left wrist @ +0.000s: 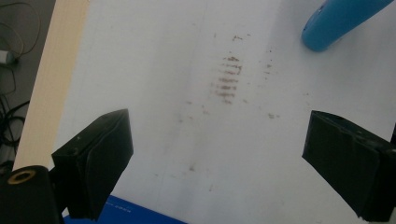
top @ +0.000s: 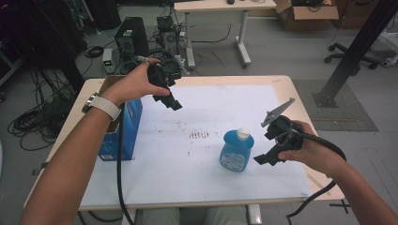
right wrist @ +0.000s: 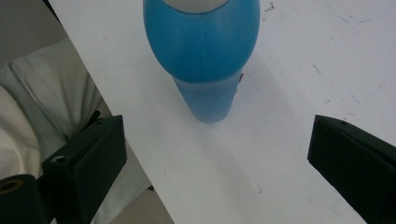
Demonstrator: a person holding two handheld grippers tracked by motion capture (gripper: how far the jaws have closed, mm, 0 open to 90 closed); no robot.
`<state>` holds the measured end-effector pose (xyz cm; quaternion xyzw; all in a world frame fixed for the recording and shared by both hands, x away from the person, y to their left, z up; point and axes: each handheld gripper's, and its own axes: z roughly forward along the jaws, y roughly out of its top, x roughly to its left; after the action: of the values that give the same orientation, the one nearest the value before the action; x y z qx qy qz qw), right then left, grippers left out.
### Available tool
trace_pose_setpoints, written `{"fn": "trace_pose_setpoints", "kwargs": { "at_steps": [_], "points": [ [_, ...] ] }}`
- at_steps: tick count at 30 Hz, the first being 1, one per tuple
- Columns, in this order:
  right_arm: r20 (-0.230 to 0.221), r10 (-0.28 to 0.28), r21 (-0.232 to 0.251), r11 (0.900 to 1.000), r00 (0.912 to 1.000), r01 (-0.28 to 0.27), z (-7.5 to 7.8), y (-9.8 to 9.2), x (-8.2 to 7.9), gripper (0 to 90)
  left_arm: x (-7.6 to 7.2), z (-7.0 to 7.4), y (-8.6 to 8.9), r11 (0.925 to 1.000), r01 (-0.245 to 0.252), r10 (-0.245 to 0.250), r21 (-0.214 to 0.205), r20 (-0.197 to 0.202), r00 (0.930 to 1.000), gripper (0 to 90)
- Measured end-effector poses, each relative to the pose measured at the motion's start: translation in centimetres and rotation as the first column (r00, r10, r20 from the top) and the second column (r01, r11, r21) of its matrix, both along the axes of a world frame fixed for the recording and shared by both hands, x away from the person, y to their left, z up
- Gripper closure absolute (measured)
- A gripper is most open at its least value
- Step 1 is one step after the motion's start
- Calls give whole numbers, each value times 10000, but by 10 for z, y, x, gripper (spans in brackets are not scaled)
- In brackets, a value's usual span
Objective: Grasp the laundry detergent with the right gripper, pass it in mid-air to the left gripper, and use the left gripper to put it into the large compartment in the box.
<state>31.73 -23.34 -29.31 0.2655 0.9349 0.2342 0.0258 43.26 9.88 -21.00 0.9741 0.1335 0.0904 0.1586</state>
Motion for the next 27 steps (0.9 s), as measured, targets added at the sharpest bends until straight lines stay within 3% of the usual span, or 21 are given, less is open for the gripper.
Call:
{"fn": "trace_pose_setpoints", "kwargs": {
  "at_steps": [13,27],
  "points": [
    [56,-104,329,9994,9999,103,-12,-1,-2,47,0,0,-1,10000,21,-21,-35,32,10000,87],
    [496,-87,633,9980,9987,55,-28,4,-3,45,0,-1,-2,10000,45,-44,43,-19,10000,87]
  ]
}}
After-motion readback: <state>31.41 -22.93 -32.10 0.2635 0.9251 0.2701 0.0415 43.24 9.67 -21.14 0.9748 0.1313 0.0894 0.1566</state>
